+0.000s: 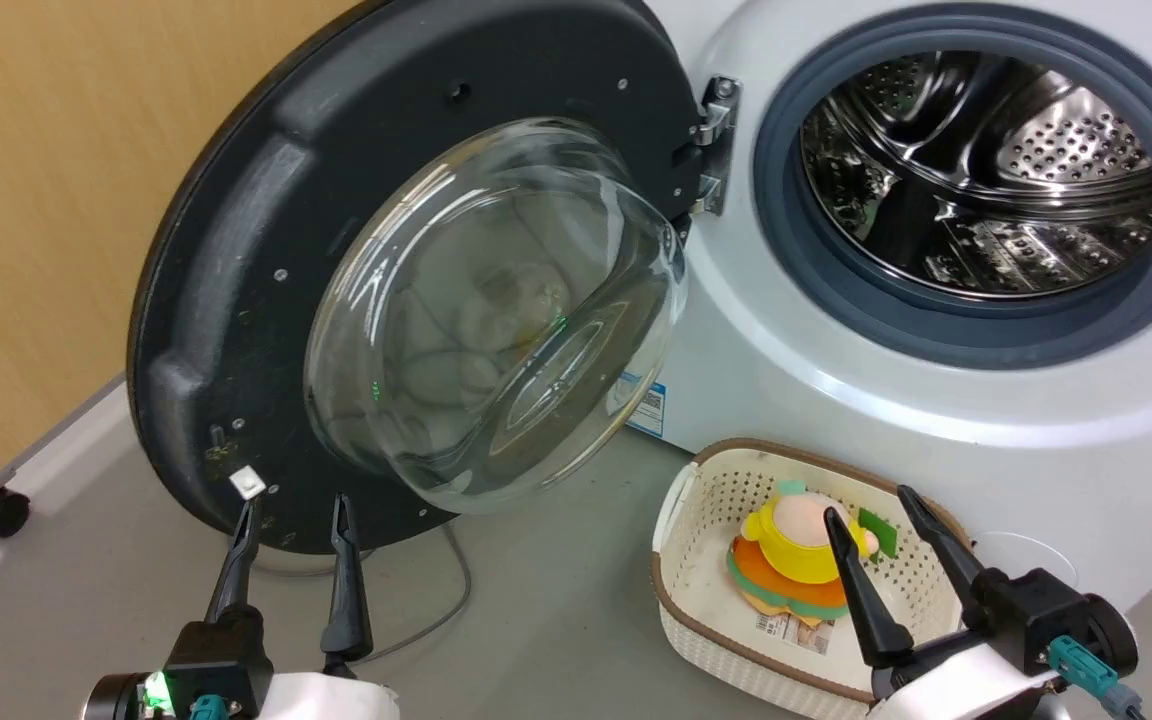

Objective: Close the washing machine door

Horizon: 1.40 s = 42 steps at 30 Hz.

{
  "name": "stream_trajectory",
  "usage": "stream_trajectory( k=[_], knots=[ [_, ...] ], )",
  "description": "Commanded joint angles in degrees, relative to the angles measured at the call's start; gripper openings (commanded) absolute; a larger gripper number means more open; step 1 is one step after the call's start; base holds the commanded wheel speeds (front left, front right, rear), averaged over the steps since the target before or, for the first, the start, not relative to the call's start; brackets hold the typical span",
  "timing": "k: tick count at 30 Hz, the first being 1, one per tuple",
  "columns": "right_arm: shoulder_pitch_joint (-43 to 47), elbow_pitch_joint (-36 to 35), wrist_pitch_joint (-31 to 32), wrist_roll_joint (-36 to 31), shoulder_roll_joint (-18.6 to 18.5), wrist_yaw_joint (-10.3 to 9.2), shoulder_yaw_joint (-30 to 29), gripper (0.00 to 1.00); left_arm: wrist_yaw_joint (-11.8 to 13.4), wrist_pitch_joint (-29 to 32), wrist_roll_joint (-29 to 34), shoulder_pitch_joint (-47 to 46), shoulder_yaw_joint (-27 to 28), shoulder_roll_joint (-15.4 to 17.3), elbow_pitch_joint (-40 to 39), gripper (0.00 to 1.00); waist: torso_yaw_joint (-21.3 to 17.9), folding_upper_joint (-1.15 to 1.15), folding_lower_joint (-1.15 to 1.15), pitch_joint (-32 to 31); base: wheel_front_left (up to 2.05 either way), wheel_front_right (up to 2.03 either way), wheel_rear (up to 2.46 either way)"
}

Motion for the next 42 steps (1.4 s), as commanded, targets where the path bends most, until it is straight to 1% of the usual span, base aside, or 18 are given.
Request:
stream_trajectory(
  k=[1,18,23,24,25,30,33,35,39,42],
  knots=[
    [-0.9,0.3,-0.5,0.4,-0.4,0.04,0.2,1.00,0.2,-0.5,-0.2,0.7,0.0,0.0,-0.2,1.00,0.4,0.00,-0.01,0.0,0.00,0.00,0.00],
    [-1.1,1.4,-2.7,1.0,-0.3,0.04,0.9,1.00,1.3,-2.5,-0.3,0.9,-0.3,0.0,-0.7,1.00,4.3,0.00,-0.01,-0.3,0.00,0.00,0.00],
    [-0.8,1.5,-3.4,1.3,-0.3,0.04,0.9,1.00,1.2,-3.2,-0.5,1.0,-0.4,0.0,-0.8,1.00,5.7,0.00,-0.01,-0.3,0.00,0.00,0.00],
    [-0.8,1.5,-3.6,1.3,-0.3,0.05,0.9,1.00,1.1,-3.4,-0.6,1.0,-0.5,0.0,-0.7,0.45,5.9,0.00,-0.01,-0.3,0.00,0.00,0.00],
    [-0.7,1.4,-3.6,1.3,-0.2,0.05,0.8,1.00,0.9,-3.4,-0.6,1.0,-0.6,0.0,-0.6,0.00,6.0,0.00,-0.01,-0.3,0.00,0.00,0.00],
    [0.1,0.9,-3.6,1.1,0.0,0.05,0.2,1.00,-0.3,-3.4,-0.3,0.4,-0.4,0.4,-0.5,0.00,6.1,0.00,-0.01,-0.1,0.00,0.00,0.00],
    [0.7,0.4,-3.6,0.9,0.2,0.05,-0.2,1.00,-0.9,-3.4,-0.9,-0.6,0.8,0.9,-1.5,0.00,6.1,0.00,-0.01,0.1,0.00,0.00,0.00],
    [1.1,-0.1,-3.6,0.7,0.2,0.05,-0.6,1.00,-1.8,-3.4,-2.1,-1.9,2.0,1.5,-2.1,0.00,6.1,0.00,-0.01,0.5,0.00,0.00,0.00],
    [1.0,-1.6,-2.8,0.2,-0.2,0.05,-0.6,1.00,-4.5,-3.4,-5.2,-6.5,5.7,4.9,-1.8,0.00,5.2,0.00,-0.01,2.4,0.00,0.00,0.00],
    [0.5,-2.6,-2.1,-0.3,-1.0,0.05,-0.3,1.00,-6.3,-1.6,-8.6,-11.3,8.9,7.8,-0.5,0.00,4.1,0.00,-0.01,3.8,0.00,0.00,0.00]
  ],
)
